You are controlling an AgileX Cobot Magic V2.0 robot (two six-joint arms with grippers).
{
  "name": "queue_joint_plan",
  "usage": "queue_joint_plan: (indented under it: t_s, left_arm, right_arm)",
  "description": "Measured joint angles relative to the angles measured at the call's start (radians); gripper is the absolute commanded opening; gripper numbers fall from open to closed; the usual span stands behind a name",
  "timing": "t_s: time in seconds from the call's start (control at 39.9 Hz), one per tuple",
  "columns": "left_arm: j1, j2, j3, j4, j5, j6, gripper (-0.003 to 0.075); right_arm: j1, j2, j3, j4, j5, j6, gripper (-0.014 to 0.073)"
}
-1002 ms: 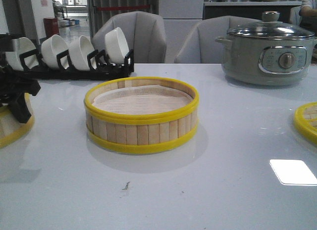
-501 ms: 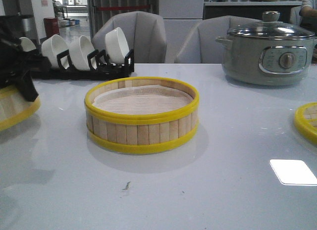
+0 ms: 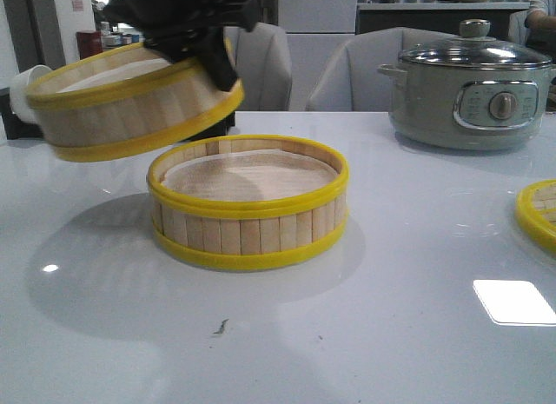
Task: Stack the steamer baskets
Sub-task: 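Lift the basket with the left gripper and lower it onto the centre basket, then open the left gripper and raise it away from the stacked baskets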
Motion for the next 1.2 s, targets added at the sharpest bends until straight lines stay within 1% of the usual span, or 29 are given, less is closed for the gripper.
queue_joint_plan:
  t_s: [0.05, 0.2, 0.43, 0.6, 1.2]
  left_arm:
    - [-0.044, 0.011, -0.009, 0.000, -0.006, 0.000, 0.0085]
    - [-0.124, 0.062, -0.044, 0.005, -0.010, 0.000, 0.0085]
    - [-0.189, 0.144, -0.085, 0.021, -0.014, 0.000, 0.0085]
    - [-0.202, 0.181, -0.103, 0.025, -0.009, -0.001, 0.0085]
    - [-0.202, 0.182, -0.107, 0.021, 0.000, -0.001, 0.0085]
  right_arm:
    - [0.000, 0.000, 0.000, 0.000, 0.000, 0.000, 0.0425]
    - [0.000, 0.000, 0.000, 0.000, 0.000, 0.000, 0.0425]
    - [0.000, 0.000, 0.000, 0.000, 0.000, 0.000, 0.0425]
    - [0.000, 0.000, 0.000, 0.000, 0.000, 0.000, 0.0425]
    - [0.000, 0.000, 0.000, 0.000, 0.000, 0.000, 0.0425]
